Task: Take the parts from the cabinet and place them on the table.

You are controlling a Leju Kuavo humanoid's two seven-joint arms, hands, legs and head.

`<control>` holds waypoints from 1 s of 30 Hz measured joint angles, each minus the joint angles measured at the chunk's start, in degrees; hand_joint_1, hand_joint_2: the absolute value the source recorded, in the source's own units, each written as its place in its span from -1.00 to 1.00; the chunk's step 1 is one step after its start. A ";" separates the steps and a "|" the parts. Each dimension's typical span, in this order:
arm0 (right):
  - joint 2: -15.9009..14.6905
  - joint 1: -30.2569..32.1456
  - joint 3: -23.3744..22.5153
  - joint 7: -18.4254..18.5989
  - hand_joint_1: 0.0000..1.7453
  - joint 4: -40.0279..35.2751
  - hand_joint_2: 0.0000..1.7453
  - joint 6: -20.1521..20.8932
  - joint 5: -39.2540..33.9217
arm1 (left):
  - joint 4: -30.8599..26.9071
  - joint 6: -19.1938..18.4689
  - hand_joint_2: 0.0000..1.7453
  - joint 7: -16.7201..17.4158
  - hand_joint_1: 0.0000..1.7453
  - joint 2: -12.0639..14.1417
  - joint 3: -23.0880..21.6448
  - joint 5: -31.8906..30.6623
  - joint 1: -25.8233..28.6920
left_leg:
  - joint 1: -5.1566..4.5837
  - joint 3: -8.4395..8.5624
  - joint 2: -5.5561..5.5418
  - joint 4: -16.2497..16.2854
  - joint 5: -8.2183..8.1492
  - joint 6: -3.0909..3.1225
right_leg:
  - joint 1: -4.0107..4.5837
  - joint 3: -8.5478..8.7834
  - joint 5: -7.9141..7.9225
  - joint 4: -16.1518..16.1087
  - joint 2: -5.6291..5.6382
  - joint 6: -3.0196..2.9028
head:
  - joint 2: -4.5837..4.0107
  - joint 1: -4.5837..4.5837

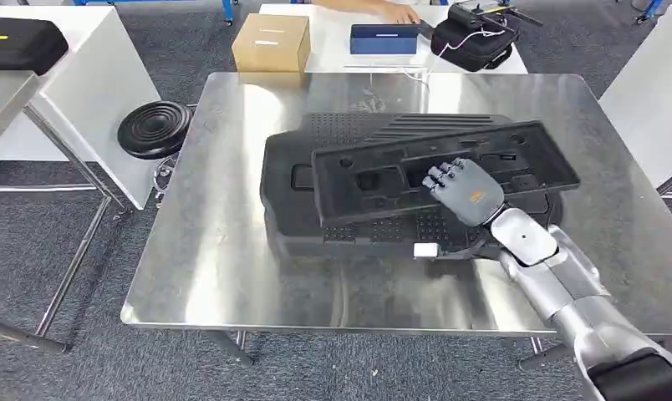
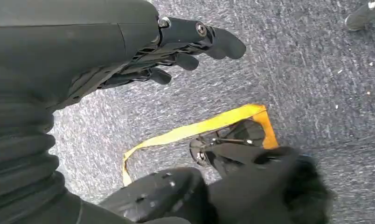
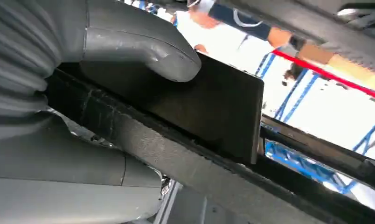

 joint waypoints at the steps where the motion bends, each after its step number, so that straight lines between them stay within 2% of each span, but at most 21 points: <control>1: 0.11 0.36 -0.02 -0.24 1.00 0.00 1.00 0.00 -0.33 | 0.00 0.00 1.00 -0.11 -1.00 0.00 0.00 0.02 0.00 | -0.01 0.50 0.00 -2.54 2.42 0.24 | 0.08 0.46 -0.34 0.02 0.08 0.05 | 0.00 -0.02; 3: 0.42 0.62 -0.11 -0.81 1.00 0.00 1.00 0.00 -1.07 | 0.00 0.00 1.00 -0.37 -1.00 0.00 0.02 0.20 -0.01 | -0.06 4.17 0.01 -12.37 8.77 0.95 | 0.13 1.52 -1.10 0.02 0.31 0.36 | 0.02 0.00; 4: 0.64 0.71 -0.15 -1.05 1.00 0.02 1.00 0.00 -1.47 | 0.00 -0.02 1.00 -0.48 -1.00 0.02 0.04 0.26 0.02 | -0.23 5.63 -0.05 -16.55 10.47 1.48 | 0.14 1.74 -1.47 0.01 0.40 0.62 | 0.00 -0.04; 5: 0.77 0.71 -0.17 -1.23 1.00 0.02 1.00 0.00 -1.82 | 0.00 -0.04 1.00 -0.59 -1.00 0.00 0.09 0.26 -0.03 | -0.45 6.97 -0.05 -17.55 9.87 1.38 | 0.95 1.70 -1.83 0.33 0.53 1.07 | 0.00 0.02; 6: 0.92 0.86 -0.33 -1.40 1.00 0.02 1.00 0.00 -2.03 | 0.00 -0.15 1.00 -0.83 -1.00 0.00 0.07 0.26 -0.13 | -0.54 6.81 -0.04 -17.52 9.86 1.31 | 0.56 1.58 -1.81 0.15 0.55 1.15 | 0.00 0.13; 7: 0.92 1.12 -0.50 -1.75 1.00 0.04 1.00 0.00 -2.14 | 0.00 -0.18 1.00 -0.90 -1.00 -0.18 0.07 0.26 -0.13 | -0.56 6.72 -0.07 -17.70 10.11 0.97 | 0.82 1.56 -1.84 0.37 0.52 1.10 | 0.00 0.06; 9: 1.09 1.45 -0.61 -1.93 1.00 0.04 1.00 0.00 -2.56 | 0.00 -0.22 1.00 -0.98 -1.00 -0.22 0.07 0.26 -0.13 | -1.00 6.63 -0.32 -17.69 10.07 1.06 | 0.60 1.57 -1.85 0.07 0.29 1.12 | 0.00 0.09; 13: 1.60 1.76 -1.51 -3.74 1.00 0.20 1.00 0.00 -4.42 | 0.00 -0.57 1.00 -1.33 -1.00 -0.15 0.07 0.22 -0.14 | -1.10 6.48 -0.65 -17.71 9.95 1.27 | 0.48 1.76 -1.86 -0.45 0.01 1.15 | 0.00 0.09; 14: 1.77 1.79 -1.71 -4.09 -1.00 0.31 -1.00 0.00 -4.68 | 0.00 -0.59 1.00 -1.40 -1.00 -0.17 0.07 0.13 -0.15 | -1.10 6.48 -0.65 -17.71 9.94 1.28 | 0.48 1.79 -1.85 -0.51 0.00 1.17 | 0.00 0.09; 18: 2.38 2.06 -2.38 -5.21 -1.00 0.96 -1.00 0.00 -5.36 | 0.00 -0.04 1.00 -1.09 -1.00 -0.18 0.07 -0.44 -0.13 | -1.20 6.48 -0.64 -17.71 9.90 1.60 | 0.44 1.79 -1.74 -0.62 0.00 1.36 | 0.00 0.07; 25: 4.04 3.27 -5.22 -7.17 -1.00 2.86 -1.00 0.00 -8.37 | 0.00 -0.15 1.00 -0.63 -1.00 -0.17 0.15 -0.28 -0.13 | -1.15 6.52 -0.60 -17.71 10.01 1.75 | 0.50 1.80 -1.66 -0.61 -0.02 1.79 | 0.00 0.04; 26: 4.24 3.35 -5.60 -7.24 -1.00 3.13 -1.00 0.09 -8.88 | 0.00 -0.13 -1.00 -0.63 -1.00 -0.17 0.15 -0.31 -0.13 | -1.13 6.52 -0.60 -17.71 10.01 1.75 | 0.52 1.80 -1.66 -0.59 -0.02 1.79 | 0.00 0.07; 30: 5.20 3.15 -6.25 -7.30 -1.00 6.60 -1.00 0.48 -10.34 | 0.00 0.00 -1.00 -0.74 -1.00 -0.17 0.22 -0.44 -0.10 | -1.02 6.54 -0.63 -17.71 10.03 1.75 | 0.64 1.84 -1.66 -0.57 -0.03 1.78 | 0.00 0.07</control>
